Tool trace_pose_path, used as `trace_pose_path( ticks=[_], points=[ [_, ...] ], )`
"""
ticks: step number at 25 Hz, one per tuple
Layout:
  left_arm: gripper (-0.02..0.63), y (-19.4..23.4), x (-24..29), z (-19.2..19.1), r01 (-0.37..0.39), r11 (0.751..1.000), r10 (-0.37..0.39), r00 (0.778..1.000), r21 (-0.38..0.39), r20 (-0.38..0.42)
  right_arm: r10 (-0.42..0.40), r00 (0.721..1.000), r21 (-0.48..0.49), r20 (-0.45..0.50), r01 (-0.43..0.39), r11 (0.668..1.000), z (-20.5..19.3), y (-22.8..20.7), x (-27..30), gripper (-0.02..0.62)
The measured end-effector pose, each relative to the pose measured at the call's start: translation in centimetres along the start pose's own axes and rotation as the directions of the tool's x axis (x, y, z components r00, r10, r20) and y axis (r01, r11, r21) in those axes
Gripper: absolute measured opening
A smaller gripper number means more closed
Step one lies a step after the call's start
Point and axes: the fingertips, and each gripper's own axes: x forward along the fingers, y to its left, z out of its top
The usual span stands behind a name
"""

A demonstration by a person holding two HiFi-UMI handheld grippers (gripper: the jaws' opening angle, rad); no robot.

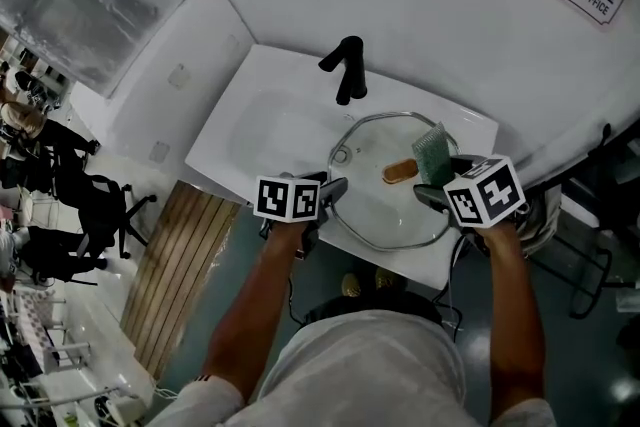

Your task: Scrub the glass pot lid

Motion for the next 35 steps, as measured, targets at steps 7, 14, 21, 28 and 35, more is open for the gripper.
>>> trace_pose_path(
  ticks=[7,14,21,28,35],
  points=[
    [0.229,0.0,0.0,0.0,0.002,1.000,-0.002,1.000,0.006,0.001,-0.178,0.980,-0.371,-0.087,0.134,0.919,0.9,5.8,0.5,0.348],
    [0.228,0.0,-0.1,0.0,0.001,1.000,-0.001,1.000,0.008,0.004,-0.275,0.950,-0.564,-0.150,0.146,0.813,-0.1,9.8,3.7,0.348],
    [0.229,-0.1,0.0,0.1,0.002,1.000,-0.002,1.000,0.013,0.003,-0.315,0.937,-0.594,-0.151,0.169,0.787,-1.0,10.0,5.0,0.348],
    [0.229,0.0,-0.1,0.1,0.007,1.000,-0.007,1.000,0.018,-0.002,-0.298,0.950,-0.498,-0.095,0.214,0.840,-1.2,8.3,3.6,0.348],
    [0.229,0.0,-0.1,0.1,0.010,1.000,-0.010,1.000,0.021,-0.006,-0.193,0.981,-0.237,-0.020,0.183,0.954,-1.8,5.2,1.5,0.348]
  ],
)
